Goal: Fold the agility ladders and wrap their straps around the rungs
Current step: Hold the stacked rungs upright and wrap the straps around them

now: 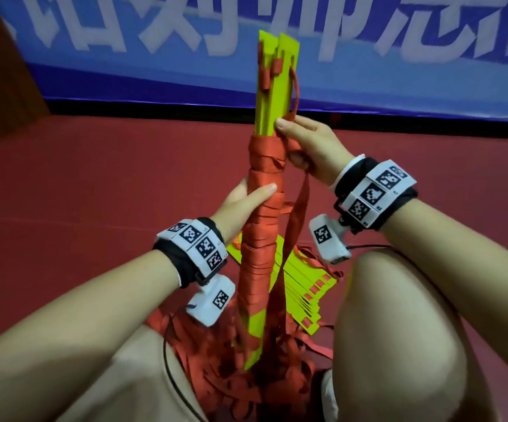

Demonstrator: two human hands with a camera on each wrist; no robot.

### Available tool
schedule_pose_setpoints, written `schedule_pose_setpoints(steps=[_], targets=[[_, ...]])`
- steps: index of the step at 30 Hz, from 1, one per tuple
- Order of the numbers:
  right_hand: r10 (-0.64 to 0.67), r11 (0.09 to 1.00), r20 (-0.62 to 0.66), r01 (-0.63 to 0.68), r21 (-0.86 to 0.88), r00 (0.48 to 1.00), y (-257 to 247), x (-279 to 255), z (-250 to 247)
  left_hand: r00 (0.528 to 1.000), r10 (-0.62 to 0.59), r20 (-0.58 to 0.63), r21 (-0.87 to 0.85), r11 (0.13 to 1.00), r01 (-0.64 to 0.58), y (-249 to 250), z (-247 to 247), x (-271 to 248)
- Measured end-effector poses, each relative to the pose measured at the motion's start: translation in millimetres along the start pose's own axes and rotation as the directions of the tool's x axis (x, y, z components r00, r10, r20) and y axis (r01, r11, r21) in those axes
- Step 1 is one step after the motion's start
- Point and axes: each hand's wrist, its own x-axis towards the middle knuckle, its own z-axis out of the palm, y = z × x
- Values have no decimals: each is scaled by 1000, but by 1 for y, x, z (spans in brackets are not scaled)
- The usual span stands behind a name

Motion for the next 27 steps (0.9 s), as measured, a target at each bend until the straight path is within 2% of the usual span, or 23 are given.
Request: schedule_pose_setpoints(steps=[5,10,13,16,18,20,24,27], targets=[[149,973,-77,-160,-168,986,11,1,-11,995,69,-76,315,948,-42,-12,0,1],[80,978,-195,-114,-173,978,13,5,-7,979,104,-174,418,908,-22,-13,11,6],[47,971,-267,-107,-215,963,22,9,3,973,78,-215,450,892,28,-14,18,10],[64,936,-288,-157,-316,956,30,14,17,973,17,-232,491,865,102,-19,19,15],[55,927,-280,-153,-342,958,34,13,21,972,-75,-221,534,825,185,-23,17,16],[-15,926,-272,-89,-368,962,38,11,20,979,-110,-173,565,802,191,-22,14,15],[-83,913,-255,-29,-406,963,37,12,15,992,-35,-122,549,830,97,-15,7,9],[-126,905,-227,18,-425,966,31,13,15,998,-5,-61,424,905,30,-9,-1,7]])
